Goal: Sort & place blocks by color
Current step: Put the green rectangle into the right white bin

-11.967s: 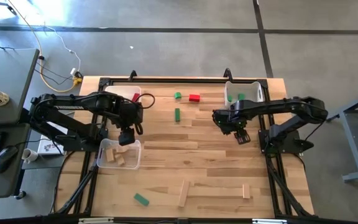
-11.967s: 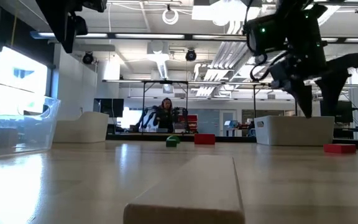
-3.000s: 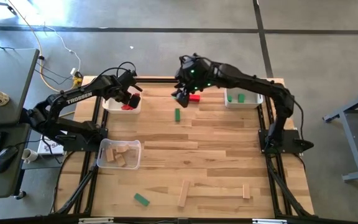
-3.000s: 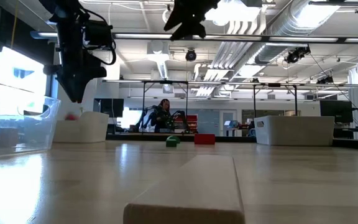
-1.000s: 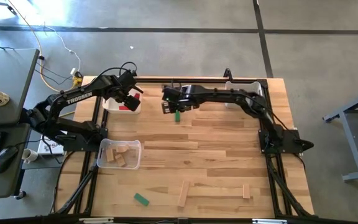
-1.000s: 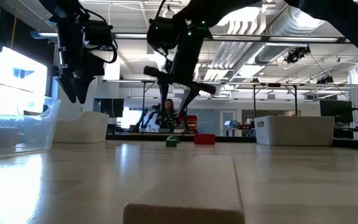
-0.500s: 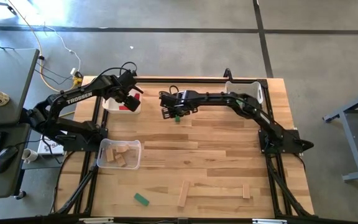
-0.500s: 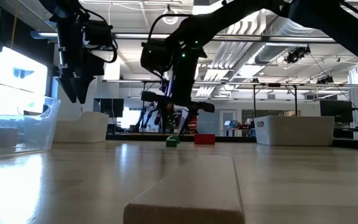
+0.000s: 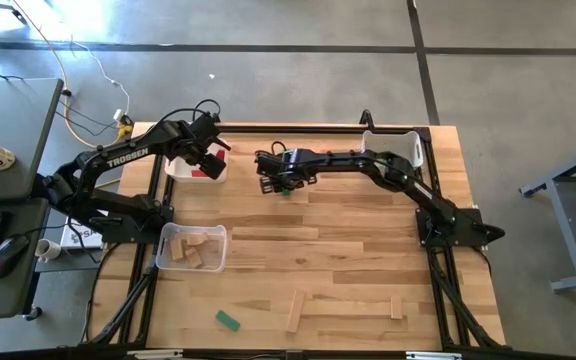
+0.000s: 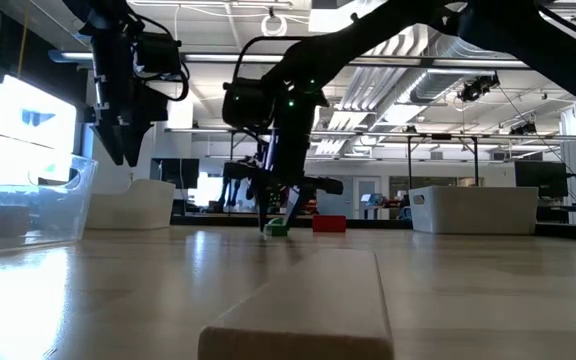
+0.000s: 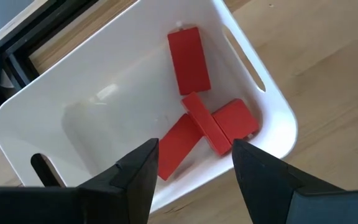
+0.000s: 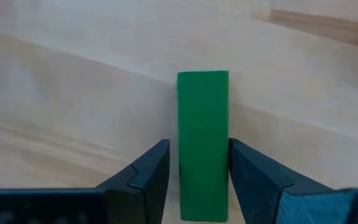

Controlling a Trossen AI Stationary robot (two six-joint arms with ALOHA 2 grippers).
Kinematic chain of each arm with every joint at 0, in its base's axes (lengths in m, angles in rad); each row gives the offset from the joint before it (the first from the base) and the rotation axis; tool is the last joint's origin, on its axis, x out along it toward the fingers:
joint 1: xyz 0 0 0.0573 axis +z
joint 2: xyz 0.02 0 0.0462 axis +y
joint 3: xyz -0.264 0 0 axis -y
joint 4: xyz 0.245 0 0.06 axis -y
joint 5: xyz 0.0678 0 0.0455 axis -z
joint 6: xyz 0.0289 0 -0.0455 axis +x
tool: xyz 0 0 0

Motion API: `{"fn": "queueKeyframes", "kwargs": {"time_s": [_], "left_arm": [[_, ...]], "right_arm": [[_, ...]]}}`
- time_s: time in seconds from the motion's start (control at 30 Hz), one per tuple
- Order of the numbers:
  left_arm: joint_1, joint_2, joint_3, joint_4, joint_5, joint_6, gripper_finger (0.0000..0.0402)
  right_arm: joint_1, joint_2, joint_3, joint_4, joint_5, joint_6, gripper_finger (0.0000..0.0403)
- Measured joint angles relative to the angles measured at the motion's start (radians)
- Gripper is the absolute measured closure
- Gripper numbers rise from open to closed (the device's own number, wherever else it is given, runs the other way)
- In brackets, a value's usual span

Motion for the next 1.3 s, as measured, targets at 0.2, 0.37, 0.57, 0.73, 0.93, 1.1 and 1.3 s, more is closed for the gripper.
{"fn": "queueKeyframes", "kwargs": {"time_s": [0.2,0.37,0.57,0.73,0.93,1.1,1.3], "left_arm": [[0.0,0.0,0.0,0.0,0.0,0.0,0.0213],[0.0,0.0,0.0,0.0,-0.001,0.03,0.0213],[0.0,0.0,0.0,-0.001,-0.001,0.071,0.0213],[0.0,0.0,0.0,-0.001,0.0,0.088,0.0213],[0.0,0.0,0.0,0.002,0.0,0.096,0.0213],[0.0,0.0,0.0,0.002,0.0,0.096,0.0213],[0.0,0.0,0.0,0.003,0.0,0.095,0.0213]], "right_arm": [[-0.001,0.005,0.003,-0.028,-0.023,-0.047,0.0297],[0.0,0.003,0.003,-0.034,-0.025,-0.124,0.0329],[0.018,-0.022,-0.004,-0.092,0.027,-0.134,0.0329],[0.034,-0.085,-0.003,-0.23,0.141,-0.133,0.0329],[0.058,-0.127,-0.003,-0.378,0.256,-0.118,0.0329],[0.071,-0.13,-0.003,-0.508,0.336,-0.107,0.0329],[0.071,-0.13,-0.003,-0.674,0.425,-0.062,0.0329]]}}
